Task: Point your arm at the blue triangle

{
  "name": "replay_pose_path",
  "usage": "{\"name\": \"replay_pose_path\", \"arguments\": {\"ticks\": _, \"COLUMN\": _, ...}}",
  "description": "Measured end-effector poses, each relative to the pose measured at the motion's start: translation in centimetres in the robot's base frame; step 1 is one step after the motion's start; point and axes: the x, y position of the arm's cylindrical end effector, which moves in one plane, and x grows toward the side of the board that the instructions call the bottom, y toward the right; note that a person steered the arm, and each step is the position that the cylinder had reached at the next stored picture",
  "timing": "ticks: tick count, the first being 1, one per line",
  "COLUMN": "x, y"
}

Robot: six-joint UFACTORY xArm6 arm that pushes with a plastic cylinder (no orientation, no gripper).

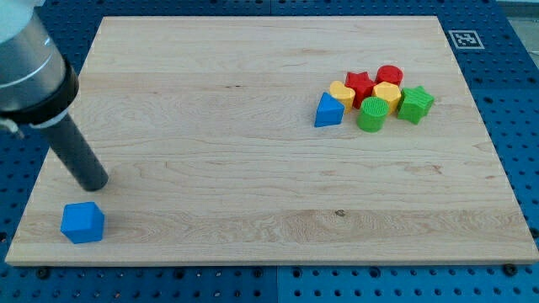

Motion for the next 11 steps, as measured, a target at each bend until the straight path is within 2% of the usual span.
{"name": "replay_pose_path", "arguments": {"ticks": 1, "x": -3.0, "y": 1.0}}
{"name": "replay_pose_path", "arguments": {"ticks": 2, "x": -5.6, "y": 5.0}}
{"name": "replay_pose_path", "arguments": {"ticks": 5, "x": -6.0, "y": 14.1}}
{"name": "replay_pose_path", "arguments": {"ticks": 7, "x": -6.0, "y": 16.4}}
{"name": "replay_pose_path", "arguments": {"ticks": 9, "x": -6.0, "y": 24.8}}
{"name": "replay_pose_path", "arguments": {"ticks": 10, "x": -6.0, "y": 26.2}}
{"name": "replay_pose_path", "arguments": {"ticks": 11, "x": -5.9, "y": 30.5}}
